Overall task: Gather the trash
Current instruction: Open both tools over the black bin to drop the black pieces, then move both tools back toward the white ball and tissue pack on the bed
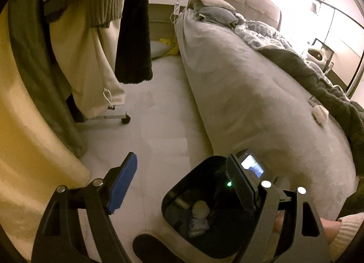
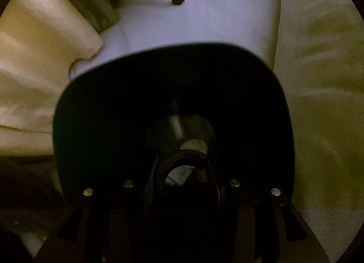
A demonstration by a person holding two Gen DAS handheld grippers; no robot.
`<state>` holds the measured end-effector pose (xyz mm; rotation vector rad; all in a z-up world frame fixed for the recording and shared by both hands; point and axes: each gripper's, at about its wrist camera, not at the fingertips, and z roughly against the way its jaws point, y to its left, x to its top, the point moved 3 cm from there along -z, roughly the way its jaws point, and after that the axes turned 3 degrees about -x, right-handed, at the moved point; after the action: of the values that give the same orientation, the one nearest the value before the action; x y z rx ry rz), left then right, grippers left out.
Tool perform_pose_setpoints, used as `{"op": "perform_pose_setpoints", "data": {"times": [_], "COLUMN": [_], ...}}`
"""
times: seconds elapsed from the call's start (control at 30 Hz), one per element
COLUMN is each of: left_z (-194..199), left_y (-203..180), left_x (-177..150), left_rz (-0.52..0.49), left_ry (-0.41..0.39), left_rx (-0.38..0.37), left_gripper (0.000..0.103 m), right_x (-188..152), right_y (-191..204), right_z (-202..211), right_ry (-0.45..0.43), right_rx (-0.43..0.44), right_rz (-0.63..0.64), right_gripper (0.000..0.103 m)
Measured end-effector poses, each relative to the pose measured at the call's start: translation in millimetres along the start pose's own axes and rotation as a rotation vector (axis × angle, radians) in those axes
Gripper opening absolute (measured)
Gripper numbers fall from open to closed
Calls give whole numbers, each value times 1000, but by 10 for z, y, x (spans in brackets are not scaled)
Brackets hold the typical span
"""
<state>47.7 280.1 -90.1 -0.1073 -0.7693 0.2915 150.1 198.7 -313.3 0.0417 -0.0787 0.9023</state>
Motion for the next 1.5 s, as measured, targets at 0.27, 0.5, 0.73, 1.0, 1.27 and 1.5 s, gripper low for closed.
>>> {"op": "perform_pose_setpoints", "data": {"times": [0.27, 0.5, 0.73, 1.0, 1.27, 1.5], "left_z": [191, 371, 495, 583, 622, 525], "left_y": [-98, -274, -533, -837, -1189, -1556], "left_x": [126, 259, 383, 523, 719, 851], "left_rz": [-8, -49, -90, -84, -132, -212], "left_ry": [-57, -117, -168, -213, -266, -295], "left_rx": [-24, -35, -47, -104, -109, -128], "left_gripper": [83, 83, 85, 86, 89, 91], "right_x": [7, -6, 5, -25, -246, -451], "right_y": [-32, -17, -105, -433, -992, -1463], "right_z": [-86, 37, 658, 1523, 2150, 2525], "right_ry": [28, -12, -181, -399, -554, -626], "right_rx": [-21, -7, 16, 27, -20, -77], "right_rz": [10, -2, -10, -45, -124, -165], "right_gripper": [62, 69, 80, 88, 91, 92]}}
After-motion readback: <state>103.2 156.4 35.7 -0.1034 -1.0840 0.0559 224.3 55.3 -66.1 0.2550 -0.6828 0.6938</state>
